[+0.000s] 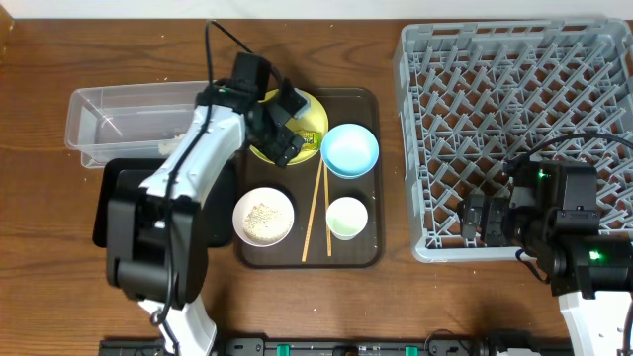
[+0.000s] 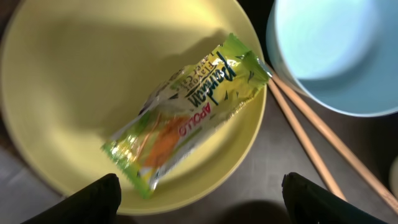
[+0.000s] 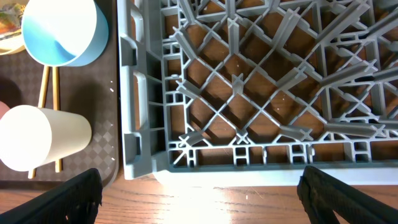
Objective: Sort waste into correct bins and load items into the dishwasher rack
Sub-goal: 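Grasp the green snack wrapper on the yellow plate with the left gripper, then carry the wrapper to the clear bin and release it, then grasp the white rice bowl with the left gripper and lift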
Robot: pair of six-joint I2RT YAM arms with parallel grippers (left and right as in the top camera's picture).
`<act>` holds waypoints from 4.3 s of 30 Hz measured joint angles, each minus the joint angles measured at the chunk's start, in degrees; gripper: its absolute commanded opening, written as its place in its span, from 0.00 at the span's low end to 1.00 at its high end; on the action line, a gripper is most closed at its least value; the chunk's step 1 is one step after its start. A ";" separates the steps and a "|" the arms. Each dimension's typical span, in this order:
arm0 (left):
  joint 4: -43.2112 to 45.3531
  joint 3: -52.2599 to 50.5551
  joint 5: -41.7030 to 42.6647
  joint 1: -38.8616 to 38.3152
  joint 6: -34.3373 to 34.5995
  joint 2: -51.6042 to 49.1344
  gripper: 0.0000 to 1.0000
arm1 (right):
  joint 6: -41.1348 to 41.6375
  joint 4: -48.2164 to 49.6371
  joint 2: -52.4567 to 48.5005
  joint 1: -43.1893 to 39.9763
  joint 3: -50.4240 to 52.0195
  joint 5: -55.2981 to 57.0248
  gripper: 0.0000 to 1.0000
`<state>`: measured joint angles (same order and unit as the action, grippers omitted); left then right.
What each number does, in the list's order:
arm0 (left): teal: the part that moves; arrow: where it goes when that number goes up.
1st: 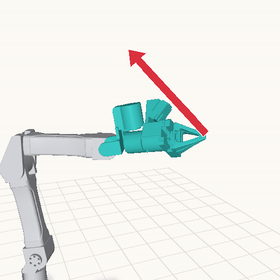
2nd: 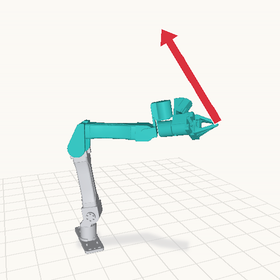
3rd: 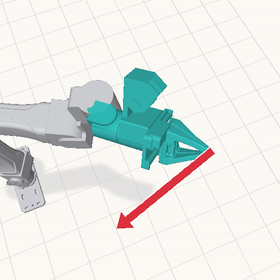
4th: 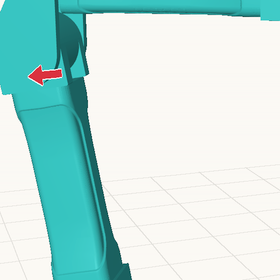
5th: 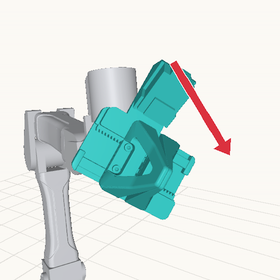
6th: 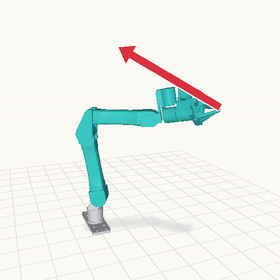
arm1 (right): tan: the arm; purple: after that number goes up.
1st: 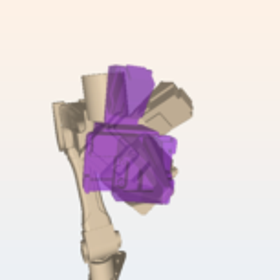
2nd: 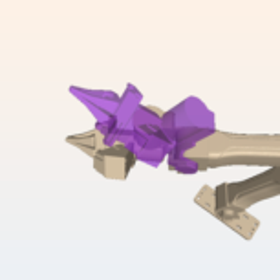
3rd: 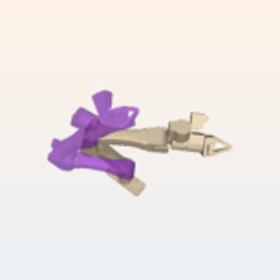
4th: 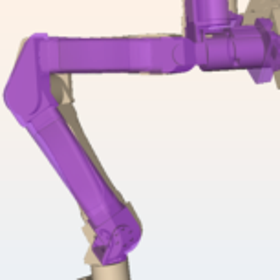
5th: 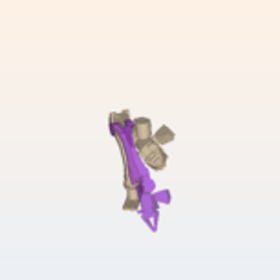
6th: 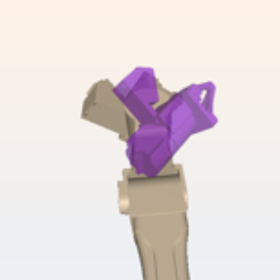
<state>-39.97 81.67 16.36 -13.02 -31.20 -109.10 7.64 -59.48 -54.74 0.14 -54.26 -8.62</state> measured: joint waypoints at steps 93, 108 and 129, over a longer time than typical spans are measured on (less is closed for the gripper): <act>8.85 -0.22 -6.21 24.52 72.15 7.82 0.68 | 0.00 0.17 0.00 0.00 -0.02 0.02 0.99; -19.30 -0.87 -6.25 8.83 61.09 21.05 0.72 | 0.02 0.37 0.00 0.00 -0.02 0.00 0.99; -9.25 -12.68 -6.25 -10.86 58.29 6.34 0.46 | 0.02 -0.28 0.00 0.00 -0.02 0.02 0.99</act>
<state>-49.21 68.99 10.11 -23.88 27.09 -102.76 7.66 -59.77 -54.74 0.14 -54.28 -8.60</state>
